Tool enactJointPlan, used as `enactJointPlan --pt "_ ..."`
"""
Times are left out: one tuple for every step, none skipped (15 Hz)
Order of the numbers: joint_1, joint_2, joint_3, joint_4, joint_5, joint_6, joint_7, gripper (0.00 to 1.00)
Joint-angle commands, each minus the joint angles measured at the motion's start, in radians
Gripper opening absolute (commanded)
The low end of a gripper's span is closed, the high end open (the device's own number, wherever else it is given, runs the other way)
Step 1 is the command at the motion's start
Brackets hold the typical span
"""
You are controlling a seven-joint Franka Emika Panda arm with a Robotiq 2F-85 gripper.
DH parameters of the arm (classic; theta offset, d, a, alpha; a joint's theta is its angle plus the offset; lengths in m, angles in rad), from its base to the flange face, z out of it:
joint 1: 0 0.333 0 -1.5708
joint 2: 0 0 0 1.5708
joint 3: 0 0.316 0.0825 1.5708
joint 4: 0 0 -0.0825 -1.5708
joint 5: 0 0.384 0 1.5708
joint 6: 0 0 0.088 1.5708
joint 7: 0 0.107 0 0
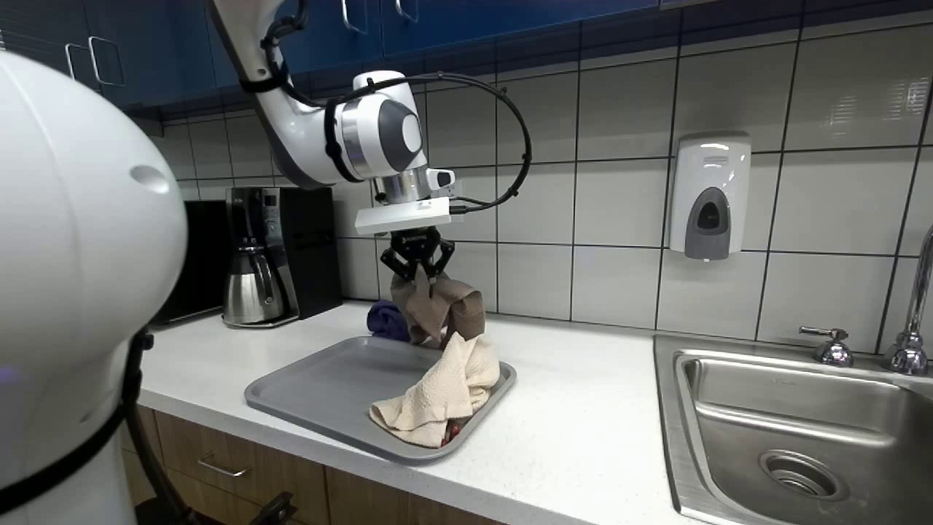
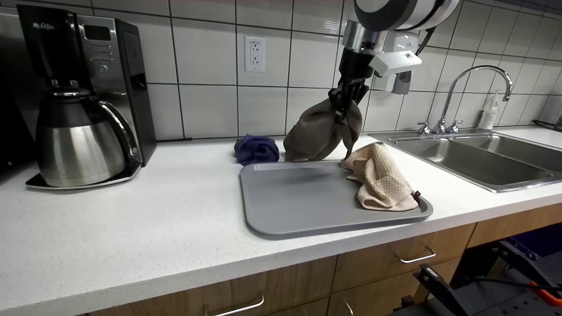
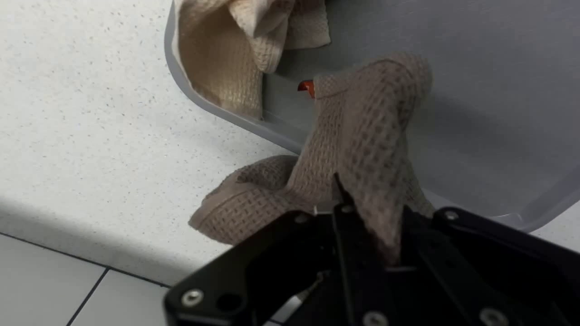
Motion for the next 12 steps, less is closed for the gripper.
enactJointPlan --pt "0.015 -0.103 0.029 -0.080 0.021 -0.006 -0.024 0.02" --pt "0.022 -0.116 0.035 -0.091 0.025 -0.006 -0.029 0.02" --pt "0.031 -0.129 0.040 -0.100 0.028 -0.011 -0.030 0.02" --pt "0.039 -0.140 0.043 -0.111 0.035 -0.009 -0.036 0.02" --pt "0.048 -0.153 0.045 -0.121 0.045 -0.010 -0.043 0.02" --pt "0.058 -0.166 0.045 -0.131 0.056 -0.011 -0.051 0.02" --pt "0.067 -0.177 0.045 -0.139 0.071 -0.013 -0.062 0.02" --pt "0.075 -0.187 0.042 -0.147 0.082 -0.014 -0.071 0.02" --pt "0.083 -0.196 0.039 -0.153 0.097 -0.018 -0.084 0.02" --pt "0.094 -0.206 0.034 -0.158 0.121 -0.028 -0.107 0.02" --pt "0.098 -0.216 0.033 -0.164 0.129 -0.033 -0.113 0.02" --pt "0.107 -0.226 0.028 -0.170 0.153 -0.041 -0.139 0.02"
